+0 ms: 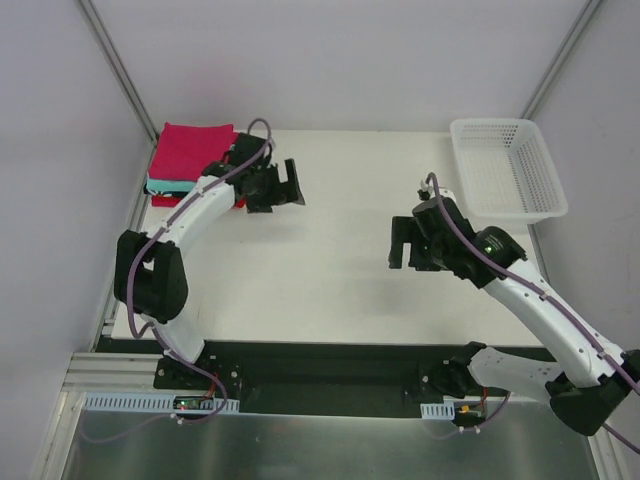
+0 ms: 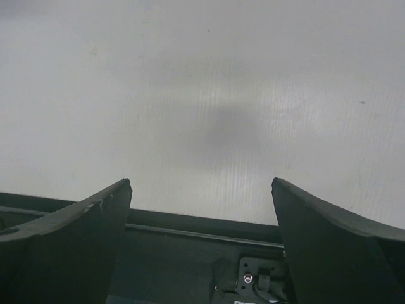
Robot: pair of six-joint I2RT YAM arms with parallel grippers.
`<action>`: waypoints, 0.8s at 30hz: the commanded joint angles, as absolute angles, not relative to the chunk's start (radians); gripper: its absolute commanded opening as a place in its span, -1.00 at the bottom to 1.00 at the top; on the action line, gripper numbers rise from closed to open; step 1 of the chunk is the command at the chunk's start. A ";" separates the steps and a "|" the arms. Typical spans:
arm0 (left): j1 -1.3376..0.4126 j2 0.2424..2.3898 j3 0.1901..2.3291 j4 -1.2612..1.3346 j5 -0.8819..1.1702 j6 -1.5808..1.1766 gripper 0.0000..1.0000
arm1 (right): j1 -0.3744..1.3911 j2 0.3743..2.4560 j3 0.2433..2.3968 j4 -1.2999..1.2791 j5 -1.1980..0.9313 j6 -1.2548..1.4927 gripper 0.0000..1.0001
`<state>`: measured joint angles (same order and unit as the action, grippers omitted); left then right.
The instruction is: Fold and stack the t-shirts
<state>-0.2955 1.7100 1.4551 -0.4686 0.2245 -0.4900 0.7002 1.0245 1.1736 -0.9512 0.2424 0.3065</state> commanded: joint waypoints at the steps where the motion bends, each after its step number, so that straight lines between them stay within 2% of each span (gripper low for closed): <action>1: -0.478 1.649 1.382 -0.508 0.155 -0.460 0.98 | 0.681 1.100 1.256 -0.943 0.383 0.223 0.93; 7: -0.604 1.576 1.281 -0.509 0.034 -0.523 0.98 | 0.644 1.118 1.259 -0.934 0.390 0.196 0.93; 16: -0.779 1.293 1.005 -0.495 -0.144 -0.629 0.98 | 0.638 1.043 1.065 -0.864 0.353 0.307 0.93; 24: -0.779 1.014 0.847 -0.497 -0.274 -0.589 0.98 | 0.637 0.771 1.003 -0.900 0.515 0.187 0.93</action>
